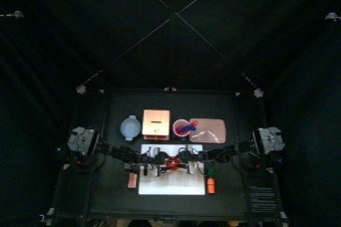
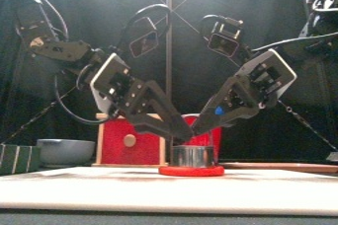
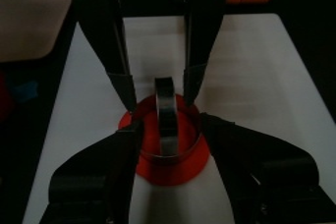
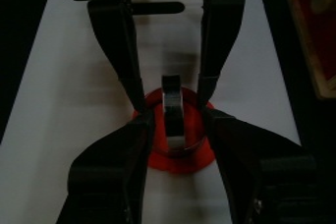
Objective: Get the cutter from the drawer then cut the dough then place the extra dough in the bowl
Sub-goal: Cut the dough
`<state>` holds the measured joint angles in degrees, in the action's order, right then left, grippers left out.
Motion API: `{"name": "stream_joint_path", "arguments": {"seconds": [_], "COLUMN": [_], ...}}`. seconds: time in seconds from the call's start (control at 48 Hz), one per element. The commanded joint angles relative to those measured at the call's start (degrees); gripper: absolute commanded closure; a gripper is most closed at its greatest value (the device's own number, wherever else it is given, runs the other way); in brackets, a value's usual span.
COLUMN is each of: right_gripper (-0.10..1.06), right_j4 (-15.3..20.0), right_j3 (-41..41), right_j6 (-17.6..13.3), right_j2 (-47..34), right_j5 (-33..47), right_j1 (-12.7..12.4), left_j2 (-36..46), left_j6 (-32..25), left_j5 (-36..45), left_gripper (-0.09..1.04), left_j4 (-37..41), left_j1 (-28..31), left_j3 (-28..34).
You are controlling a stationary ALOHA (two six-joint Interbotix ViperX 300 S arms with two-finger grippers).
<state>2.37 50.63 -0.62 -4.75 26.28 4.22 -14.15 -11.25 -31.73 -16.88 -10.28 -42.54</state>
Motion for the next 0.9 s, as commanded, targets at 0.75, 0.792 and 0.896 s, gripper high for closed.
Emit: {"name": "stream_joint_path", "arguments": {"seconds": [0.75,0.792,0.896], "right_gripper": [0.17,0.17,0.17], "right_j4": [0.0,0.0,-0.2], "right_j3": [-11.4,-11.8,-12.4], "right_j6": [-0.5,-0.5,-0.5], "right_j2": [5.3,5.2,4.9], "right_j5": [-28.4,-28.9,-30.0], "right_j1": [-0.2,-0.2,-0.2], "left_j2": [1.3,0.7,-0.3], "left_j6": [-0.2,-0.2,-0.2], "left_j5": [-1.8,-1.8,-1.9], "left_gripper": [0.35,0.35,0.35], "left_j4": [0.1,0.1,0.1], "left_j1": [0.5,0.6,1.1], "left_j3": [-5.0,-4.7,-4.1]}}
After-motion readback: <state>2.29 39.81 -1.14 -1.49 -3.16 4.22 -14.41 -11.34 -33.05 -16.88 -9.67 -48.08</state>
